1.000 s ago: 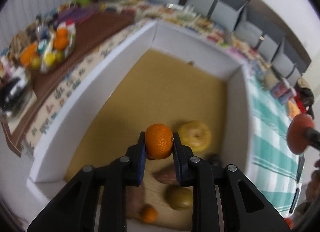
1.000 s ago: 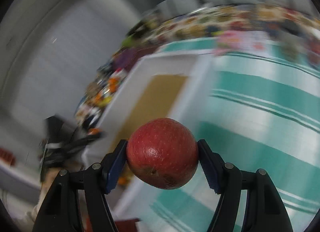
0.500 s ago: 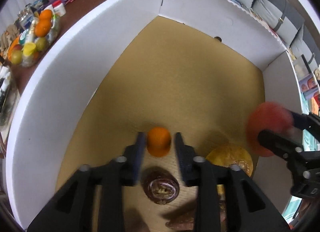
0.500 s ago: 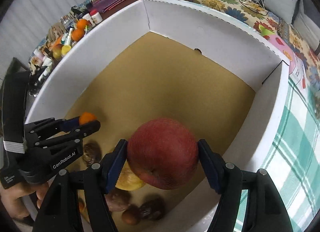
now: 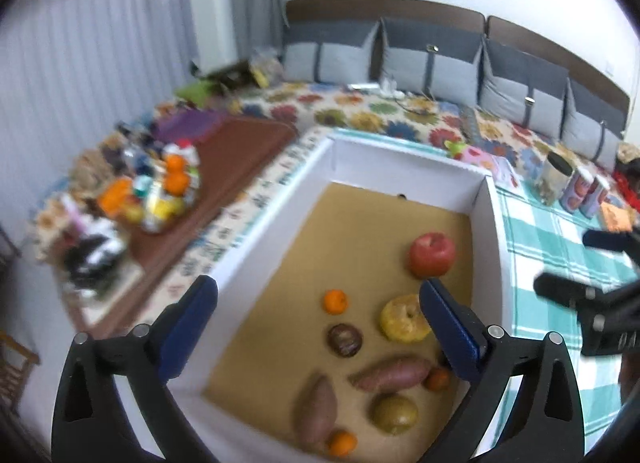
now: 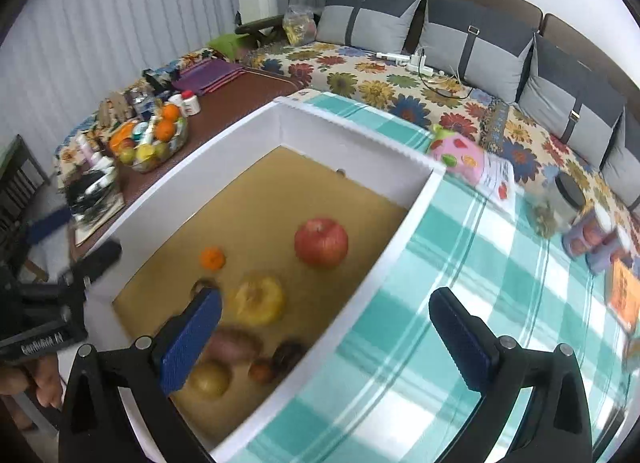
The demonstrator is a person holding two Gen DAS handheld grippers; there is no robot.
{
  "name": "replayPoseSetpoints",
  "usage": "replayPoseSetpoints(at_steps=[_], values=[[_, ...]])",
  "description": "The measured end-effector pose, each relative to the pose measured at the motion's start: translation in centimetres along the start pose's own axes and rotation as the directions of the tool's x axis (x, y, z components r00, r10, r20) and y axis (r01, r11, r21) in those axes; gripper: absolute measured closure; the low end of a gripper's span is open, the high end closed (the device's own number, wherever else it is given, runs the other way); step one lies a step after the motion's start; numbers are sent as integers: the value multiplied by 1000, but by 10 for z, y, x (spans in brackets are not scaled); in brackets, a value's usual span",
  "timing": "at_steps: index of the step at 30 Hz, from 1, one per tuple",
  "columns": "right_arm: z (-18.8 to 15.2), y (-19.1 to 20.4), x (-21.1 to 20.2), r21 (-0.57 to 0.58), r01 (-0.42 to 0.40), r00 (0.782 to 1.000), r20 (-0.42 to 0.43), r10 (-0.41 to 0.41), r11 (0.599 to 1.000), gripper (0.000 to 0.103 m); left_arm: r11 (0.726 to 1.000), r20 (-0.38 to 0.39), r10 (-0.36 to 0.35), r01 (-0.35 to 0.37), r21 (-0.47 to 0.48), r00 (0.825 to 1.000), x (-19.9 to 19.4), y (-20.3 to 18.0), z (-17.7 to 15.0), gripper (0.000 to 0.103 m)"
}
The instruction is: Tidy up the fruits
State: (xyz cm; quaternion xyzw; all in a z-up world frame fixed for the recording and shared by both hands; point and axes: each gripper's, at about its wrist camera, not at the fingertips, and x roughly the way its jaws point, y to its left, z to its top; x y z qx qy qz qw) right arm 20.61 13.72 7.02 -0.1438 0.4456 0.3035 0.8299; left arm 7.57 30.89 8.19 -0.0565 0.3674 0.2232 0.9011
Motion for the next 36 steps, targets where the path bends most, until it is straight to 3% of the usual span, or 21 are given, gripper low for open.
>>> replayPoseSetpoints(at_steps=[8,14,22,24,28,36], values=[[-43,36,-52,15,-36,999,28,36,999,0,995,13,24,-22,-99,1000,-55,15,-18,1],[-50,60,-73,-17,-33,998,49,33,999,0,991,10,79,-78,-108,997,-68,23,-21,1],[-54,72,-77,-13,-11,999,38,12,1000,0,991,16,96,-94,-93,995,-78,25,-25,1],[-55,74,-76,0,-9,1000,19,9,1000,0,992,-4,101,-101,-76,995,-78,22,-27,1],[-59,76,-71,49,-37,999,-32,39,998,0,998,-124,55,-59,-25,991,-65,18,-31,1],[-54,82,-61,89,-10,996,-86,18,996,0,997,-148,77,-78,-5,986,-58,18,-31,1]])
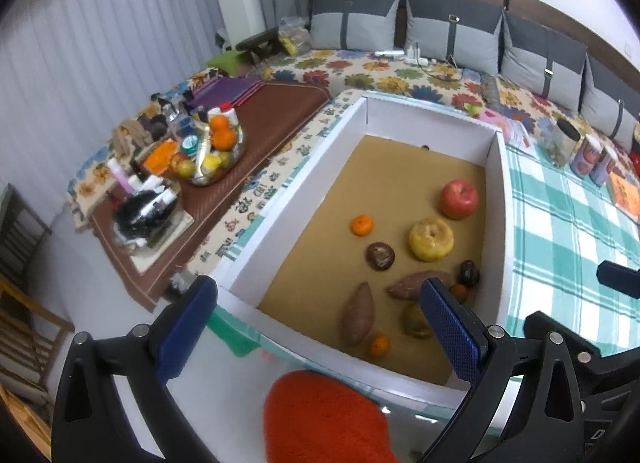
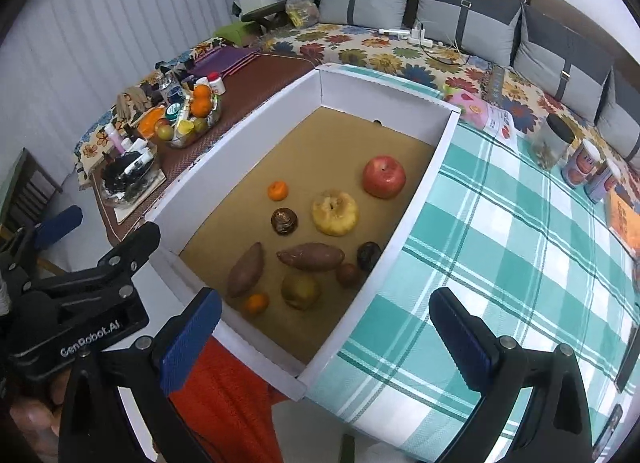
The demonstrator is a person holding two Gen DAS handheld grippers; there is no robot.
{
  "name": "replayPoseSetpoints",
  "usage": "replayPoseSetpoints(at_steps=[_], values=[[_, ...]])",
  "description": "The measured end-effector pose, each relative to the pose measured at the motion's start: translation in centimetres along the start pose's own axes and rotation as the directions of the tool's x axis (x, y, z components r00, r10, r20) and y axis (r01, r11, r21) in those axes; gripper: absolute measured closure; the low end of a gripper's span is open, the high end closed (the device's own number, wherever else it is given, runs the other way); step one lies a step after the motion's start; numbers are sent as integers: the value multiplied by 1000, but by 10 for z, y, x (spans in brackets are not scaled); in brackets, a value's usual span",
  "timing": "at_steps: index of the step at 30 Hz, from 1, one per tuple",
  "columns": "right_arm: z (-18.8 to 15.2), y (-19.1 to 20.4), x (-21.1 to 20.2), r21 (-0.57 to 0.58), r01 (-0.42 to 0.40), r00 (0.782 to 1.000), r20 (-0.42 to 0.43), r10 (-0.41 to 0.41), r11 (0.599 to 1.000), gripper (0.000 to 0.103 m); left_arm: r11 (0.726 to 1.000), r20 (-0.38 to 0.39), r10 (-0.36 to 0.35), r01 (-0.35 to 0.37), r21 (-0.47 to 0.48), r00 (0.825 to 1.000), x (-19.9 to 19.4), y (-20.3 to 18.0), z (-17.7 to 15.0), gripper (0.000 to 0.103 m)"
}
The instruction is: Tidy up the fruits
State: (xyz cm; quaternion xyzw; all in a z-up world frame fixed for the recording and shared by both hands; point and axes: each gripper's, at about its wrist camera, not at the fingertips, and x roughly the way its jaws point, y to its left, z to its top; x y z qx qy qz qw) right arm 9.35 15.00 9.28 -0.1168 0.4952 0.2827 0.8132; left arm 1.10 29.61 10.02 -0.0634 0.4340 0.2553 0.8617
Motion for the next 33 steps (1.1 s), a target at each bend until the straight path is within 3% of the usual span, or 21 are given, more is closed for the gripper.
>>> replayPoseSetpoints(at_steps=[6,8,15,20,33], values=[[6,7,-7,-5,2,1000,1,-2,1000,0,998,-80,-48,44,-53,996,7,13,10,1],[8,9,-9,-7,5,1000,7,-5,1000,0,996,-81,-59,54,-72,995,8,17,11,1],[11,12,-7,-12,15,1000,-6,-15,1000,0,998,-84,9,-13,-56,996,11,18,13,1],[12,12,-1,-12,25,1000,-19,-25,1000,0,998,-104,-21,15,-66,994,17,20,14,1],[15,10,11,-20,40,999,-29,-41,999,0,998,-105,-12,5,-66,994,25,22,14,1]])
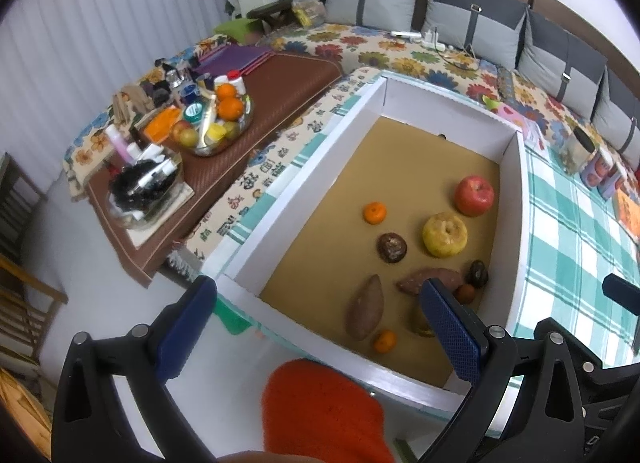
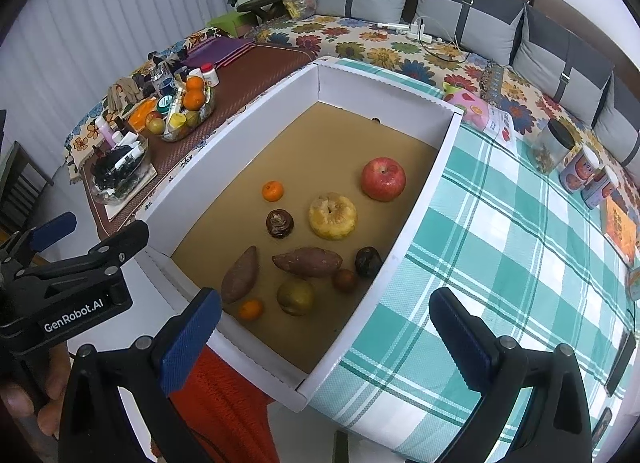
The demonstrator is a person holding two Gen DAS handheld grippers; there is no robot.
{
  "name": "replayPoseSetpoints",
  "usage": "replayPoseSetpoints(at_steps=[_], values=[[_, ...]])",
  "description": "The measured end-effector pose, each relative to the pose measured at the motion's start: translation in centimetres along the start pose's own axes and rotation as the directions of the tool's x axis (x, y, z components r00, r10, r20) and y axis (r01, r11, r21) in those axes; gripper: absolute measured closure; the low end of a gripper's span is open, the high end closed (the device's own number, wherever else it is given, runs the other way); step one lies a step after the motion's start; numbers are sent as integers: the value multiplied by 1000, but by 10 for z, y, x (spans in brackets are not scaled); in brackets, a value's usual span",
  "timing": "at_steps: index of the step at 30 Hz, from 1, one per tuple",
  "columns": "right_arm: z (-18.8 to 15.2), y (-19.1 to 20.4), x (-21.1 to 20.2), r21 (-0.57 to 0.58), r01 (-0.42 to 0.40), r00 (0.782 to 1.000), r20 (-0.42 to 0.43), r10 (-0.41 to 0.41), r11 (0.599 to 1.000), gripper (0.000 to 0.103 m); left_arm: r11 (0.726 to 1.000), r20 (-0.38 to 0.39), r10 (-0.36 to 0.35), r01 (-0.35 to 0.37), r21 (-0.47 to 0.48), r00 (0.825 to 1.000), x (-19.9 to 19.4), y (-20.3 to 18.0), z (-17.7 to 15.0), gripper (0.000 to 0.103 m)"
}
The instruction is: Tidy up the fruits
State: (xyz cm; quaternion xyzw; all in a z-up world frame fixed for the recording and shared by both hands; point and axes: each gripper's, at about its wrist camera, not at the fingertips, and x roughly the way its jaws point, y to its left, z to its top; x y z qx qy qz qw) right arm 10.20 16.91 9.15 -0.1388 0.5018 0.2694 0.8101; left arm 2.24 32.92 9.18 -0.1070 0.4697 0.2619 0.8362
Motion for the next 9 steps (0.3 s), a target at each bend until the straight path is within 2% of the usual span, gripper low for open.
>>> replayPoseSetpoints(at_steps=[7,9], values=[[1,-3,4,7,1,1000,1,-1,1000,0,999,9,-54,54,-3,998,1,-3,-1,1],[2,-5,6,10,1,1000,0,-1,1000,0,999,18,-48,48,6,999,-1,-5,-1,1]])
